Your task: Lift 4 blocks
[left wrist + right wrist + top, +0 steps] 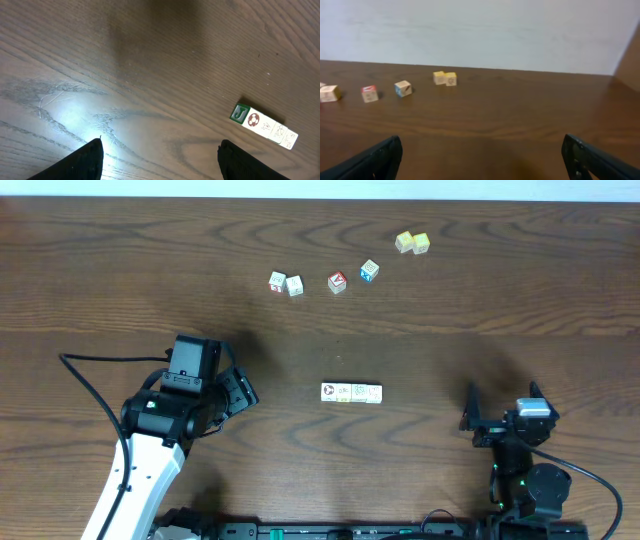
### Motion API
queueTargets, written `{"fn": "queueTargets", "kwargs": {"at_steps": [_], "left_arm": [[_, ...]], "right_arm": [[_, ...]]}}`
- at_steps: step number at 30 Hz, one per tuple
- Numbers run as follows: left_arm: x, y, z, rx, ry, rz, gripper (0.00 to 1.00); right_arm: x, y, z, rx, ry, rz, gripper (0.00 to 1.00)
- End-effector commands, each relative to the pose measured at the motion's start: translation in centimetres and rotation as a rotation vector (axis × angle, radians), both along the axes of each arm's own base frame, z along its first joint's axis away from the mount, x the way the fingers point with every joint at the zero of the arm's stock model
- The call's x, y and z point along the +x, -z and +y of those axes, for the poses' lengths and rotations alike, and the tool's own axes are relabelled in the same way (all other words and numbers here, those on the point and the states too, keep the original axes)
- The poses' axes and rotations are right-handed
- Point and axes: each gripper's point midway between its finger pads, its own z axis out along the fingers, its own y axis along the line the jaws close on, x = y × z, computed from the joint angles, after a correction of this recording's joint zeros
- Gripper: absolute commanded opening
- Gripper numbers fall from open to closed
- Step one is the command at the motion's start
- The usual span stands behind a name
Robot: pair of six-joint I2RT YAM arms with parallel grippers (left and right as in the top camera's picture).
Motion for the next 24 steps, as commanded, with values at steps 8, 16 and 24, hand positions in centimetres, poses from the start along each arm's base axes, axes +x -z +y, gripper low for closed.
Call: {"fn": "queueTargets", "kwargs": {"at_steps": [8,16,24], "left_arm": [[0.3,-0.5,0.3,0.008,-0.011,-0.015,0.74],[0.3,-0.5,0.3,0.008,-0.010,-0.015,0.74],[0.3,-0.5,0.3,0.008,-0.010,-0.015,0.74]], "right_arm": [[-0.1,0.1,-0.4,0.006,0.028,0.005,0.99],[0.0,0.1,0.4,-0.010,-0.013,0.002,0.99],[0.0,0.0,1.0,-0.006,-0.039,-0.003,0.99]]}}
